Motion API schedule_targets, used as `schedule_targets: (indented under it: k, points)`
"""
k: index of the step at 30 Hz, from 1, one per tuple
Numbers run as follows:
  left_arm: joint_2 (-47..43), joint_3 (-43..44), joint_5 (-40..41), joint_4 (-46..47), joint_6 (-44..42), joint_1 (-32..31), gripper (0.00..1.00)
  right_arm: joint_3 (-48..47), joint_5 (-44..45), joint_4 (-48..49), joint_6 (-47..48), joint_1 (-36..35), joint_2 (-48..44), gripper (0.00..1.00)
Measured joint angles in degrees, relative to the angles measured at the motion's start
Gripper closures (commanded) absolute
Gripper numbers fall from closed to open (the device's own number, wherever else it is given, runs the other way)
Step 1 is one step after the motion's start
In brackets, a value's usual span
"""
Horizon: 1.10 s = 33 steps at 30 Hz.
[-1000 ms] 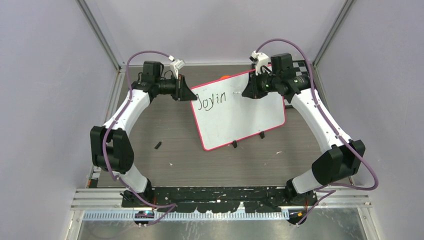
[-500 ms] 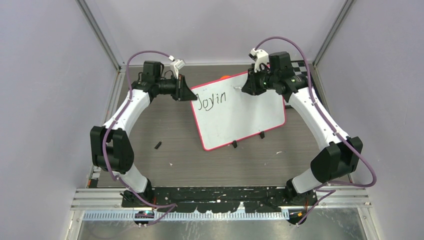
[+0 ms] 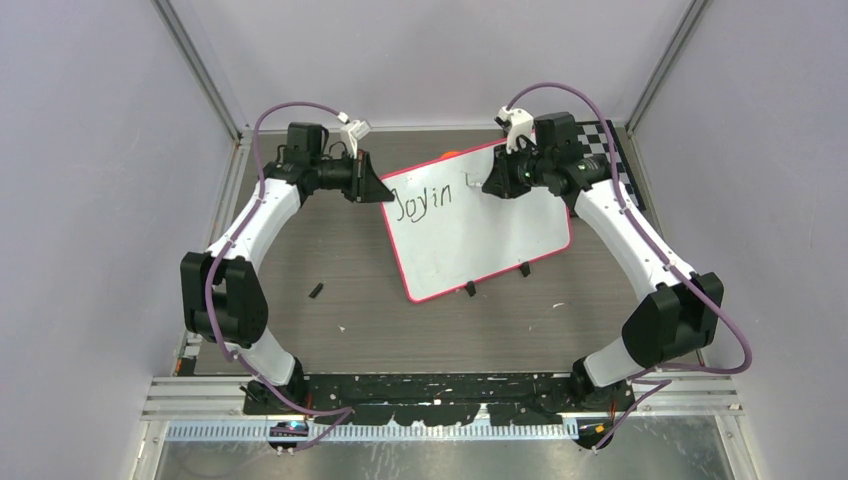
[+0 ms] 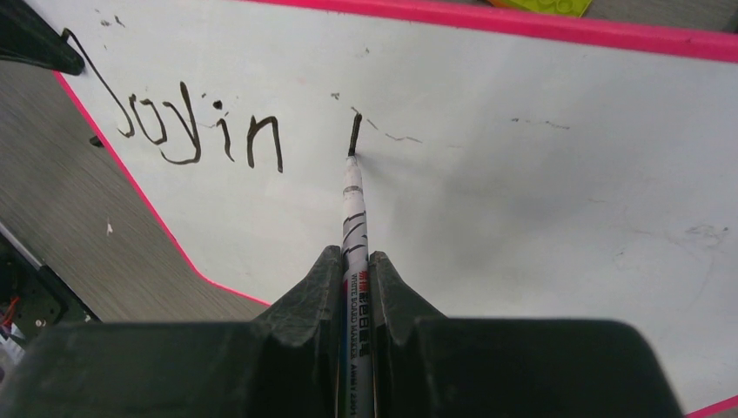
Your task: Write a sentence on the whiteboard
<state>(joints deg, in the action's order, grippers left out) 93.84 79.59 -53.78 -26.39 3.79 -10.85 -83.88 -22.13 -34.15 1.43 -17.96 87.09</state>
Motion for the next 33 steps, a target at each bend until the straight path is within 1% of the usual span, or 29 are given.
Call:
schedule_targets:
  k: [5, 11, 33]
  points:
    - [0.0, 0.0, 0.0, 0.0, 0.0, 0.0, 1.0, 3.2, 0.0, -0.2, 0.0, -0.1, -1.4, 1.0]
    - [0.0, 0.0, 0.0, -0.1, 0.0, 0.0, 1.0, 4.4, -0.2, -0.2, 0.0, -0.1, -1.9, 1.0]
    - [0.0, 0.0, 0.0, -0.1, 0.0, 0.0, 1.0, 0.7, 1.6, -0.6, -1.0, -0.3, -0.6, 1.0]
